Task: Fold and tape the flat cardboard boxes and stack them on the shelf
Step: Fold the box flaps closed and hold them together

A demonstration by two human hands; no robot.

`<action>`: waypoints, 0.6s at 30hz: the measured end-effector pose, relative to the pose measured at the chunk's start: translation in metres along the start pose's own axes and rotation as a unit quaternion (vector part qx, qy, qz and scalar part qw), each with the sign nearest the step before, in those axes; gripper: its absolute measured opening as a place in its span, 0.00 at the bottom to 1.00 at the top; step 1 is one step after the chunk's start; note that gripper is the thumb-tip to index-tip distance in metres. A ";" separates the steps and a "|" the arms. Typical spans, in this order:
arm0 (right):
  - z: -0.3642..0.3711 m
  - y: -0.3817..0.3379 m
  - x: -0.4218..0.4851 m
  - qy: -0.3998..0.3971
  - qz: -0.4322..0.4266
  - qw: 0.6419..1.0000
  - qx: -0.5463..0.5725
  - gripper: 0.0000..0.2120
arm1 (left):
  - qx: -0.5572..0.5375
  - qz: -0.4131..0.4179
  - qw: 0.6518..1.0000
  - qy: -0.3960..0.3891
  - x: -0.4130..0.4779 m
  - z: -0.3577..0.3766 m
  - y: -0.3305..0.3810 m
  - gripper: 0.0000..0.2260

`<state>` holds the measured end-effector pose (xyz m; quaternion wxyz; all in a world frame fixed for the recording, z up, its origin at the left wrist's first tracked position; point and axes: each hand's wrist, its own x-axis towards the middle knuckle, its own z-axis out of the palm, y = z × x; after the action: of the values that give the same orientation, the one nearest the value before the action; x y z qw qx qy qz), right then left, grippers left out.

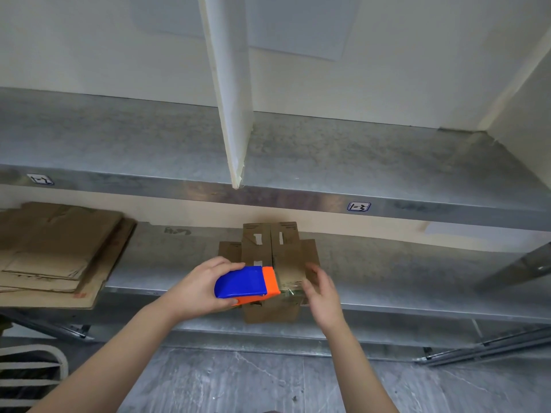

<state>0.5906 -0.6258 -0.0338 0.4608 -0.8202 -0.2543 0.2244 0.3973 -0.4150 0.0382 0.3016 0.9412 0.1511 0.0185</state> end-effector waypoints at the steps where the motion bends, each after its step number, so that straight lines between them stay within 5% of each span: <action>1: 0.002 -0.002 -0.001 -0.032 -0.020 0.999 -0.003 0.21 | 0.001 0.002 1.000 0.002 0.000 0.000 0.000 0.32; 4: 0.010 -0.002 -0.003 -0.074 -0.043 0.993 -0.083 0.25 | 0.004 0.006 1.000 0.006 -0.001 -0.001 -0.001 0.32; 9: 0.010 -0.007 0.006 -0.099 0.071 0.990 0.076 0.20 | -0.006 0.006 1.000 0.010 -0.007 0.000 -0.004 0.32; 18: 0.015 0.004 0.008 -0.063 0.007 0.998 0.006 0.21 | -0.017 -0.005 1.000 0.016 -0.008 0.002 -0.012 0.34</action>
<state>0.5886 -0.6123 -0.0453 0.4475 -0.8032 -0.2758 0.2803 0.3864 -0.4089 0.0302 0.3156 0.9346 0.1605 0.0350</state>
